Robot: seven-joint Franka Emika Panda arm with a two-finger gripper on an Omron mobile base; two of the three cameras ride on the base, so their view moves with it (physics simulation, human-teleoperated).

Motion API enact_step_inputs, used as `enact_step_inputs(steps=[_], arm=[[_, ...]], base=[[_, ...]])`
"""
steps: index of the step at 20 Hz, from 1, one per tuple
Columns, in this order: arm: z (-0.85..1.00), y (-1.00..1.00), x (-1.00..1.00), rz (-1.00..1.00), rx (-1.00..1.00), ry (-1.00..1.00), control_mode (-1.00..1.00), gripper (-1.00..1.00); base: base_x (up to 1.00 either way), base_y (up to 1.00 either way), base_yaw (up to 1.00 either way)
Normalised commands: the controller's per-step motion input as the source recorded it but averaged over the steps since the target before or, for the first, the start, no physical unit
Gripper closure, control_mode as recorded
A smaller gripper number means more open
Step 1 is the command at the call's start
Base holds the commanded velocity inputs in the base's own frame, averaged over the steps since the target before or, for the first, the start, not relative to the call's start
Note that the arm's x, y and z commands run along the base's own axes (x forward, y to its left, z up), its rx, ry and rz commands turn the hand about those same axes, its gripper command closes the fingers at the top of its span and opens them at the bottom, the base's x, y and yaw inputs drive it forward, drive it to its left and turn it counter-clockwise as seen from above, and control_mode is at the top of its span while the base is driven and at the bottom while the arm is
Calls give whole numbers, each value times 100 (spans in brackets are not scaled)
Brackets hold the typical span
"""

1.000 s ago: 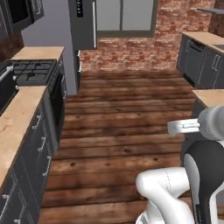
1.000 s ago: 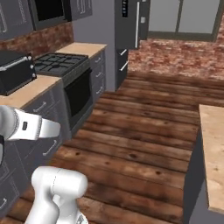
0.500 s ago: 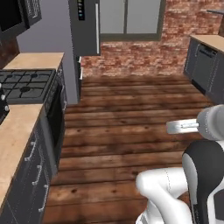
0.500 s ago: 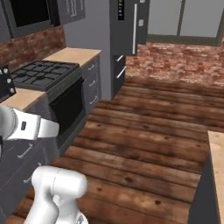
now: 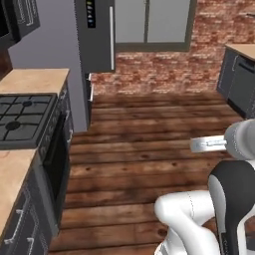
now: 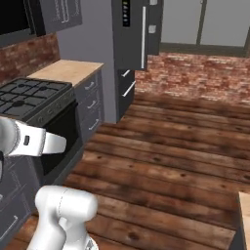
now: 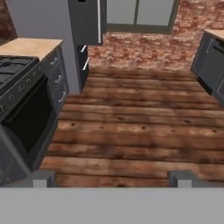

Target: Pick up the mango and banana from the fridge and place one fruit on each plate on the dining counter.

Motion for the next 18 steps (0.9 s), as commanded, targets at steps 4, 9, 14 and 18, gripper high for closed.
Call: enact_step_inputs(steps=[4, 9, 14, 18], arm=[[0, 0, 0, 0, 0, 0, 100, -100], [0, 0, 0, 0, 0, 0, 100, -100], [0, 0, 0, 0, 0, 0, 100, -100], [0, 0, 0, 0, 0, 0, 100, -100]], base=[[100, -15, 0], [100, -18, 3], [100, -36, 16], [100, -29, 36]])
